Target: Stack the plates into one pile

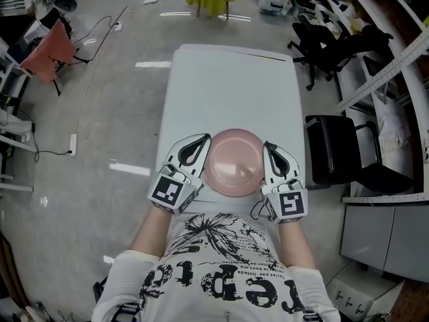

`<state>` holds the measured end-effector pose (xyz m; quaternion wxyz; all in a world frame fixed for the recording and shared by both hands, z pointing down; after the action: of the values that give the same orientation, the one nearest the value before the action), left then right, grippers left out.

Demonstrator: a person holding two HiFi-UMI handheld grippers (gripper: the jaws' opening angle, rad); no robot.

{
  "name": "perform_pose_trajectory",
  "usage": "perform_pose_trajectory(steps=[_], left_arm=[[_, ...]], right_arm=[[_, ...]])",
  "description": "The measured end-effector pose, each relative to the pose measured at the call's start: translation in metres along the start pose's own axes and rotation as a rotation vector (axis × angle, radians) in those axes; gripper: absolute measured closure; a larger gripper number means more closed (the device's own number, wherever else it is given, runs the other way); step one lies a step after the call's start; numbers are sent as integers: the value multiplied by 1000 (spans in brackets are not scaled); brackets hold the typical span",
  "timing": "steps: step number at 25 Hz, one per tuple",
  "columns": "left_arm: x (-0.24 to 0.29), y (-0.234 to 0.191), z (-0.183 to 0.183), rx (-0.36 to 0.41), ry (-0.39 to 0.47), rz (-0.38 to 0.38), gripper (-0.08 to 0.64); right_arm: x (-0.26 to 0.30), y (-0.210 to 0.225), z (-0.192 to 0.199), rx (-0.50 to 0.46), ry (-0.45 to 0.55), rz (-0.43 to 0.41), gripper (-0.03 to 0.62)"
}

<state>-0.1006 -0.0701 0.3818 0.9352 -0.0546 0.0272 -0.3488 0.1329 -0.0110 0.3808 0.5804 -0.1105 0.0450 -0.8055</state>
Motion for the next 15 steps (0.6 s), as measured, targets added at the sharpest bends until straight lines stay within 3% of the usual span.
perform_pose_trajectory(steps=[15], left_arm=[[-1,-4,5,-23,-41,-10,554]], right_arm=[[5,-4,1,40,8,-16,589]])
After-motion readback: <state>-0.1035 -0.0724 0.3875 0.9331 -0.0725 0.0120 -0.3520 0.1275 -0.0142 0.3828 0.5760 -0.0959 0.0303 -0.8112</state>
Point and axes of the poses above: the fingertips, and each gripper's own axes: x forward along the fingers, y to its right, z out of its underside, the point moved 9 cm from there along -x, backward along the fingers, and after that the axes turned 4 degrees about -x, right-handed, at the moved point
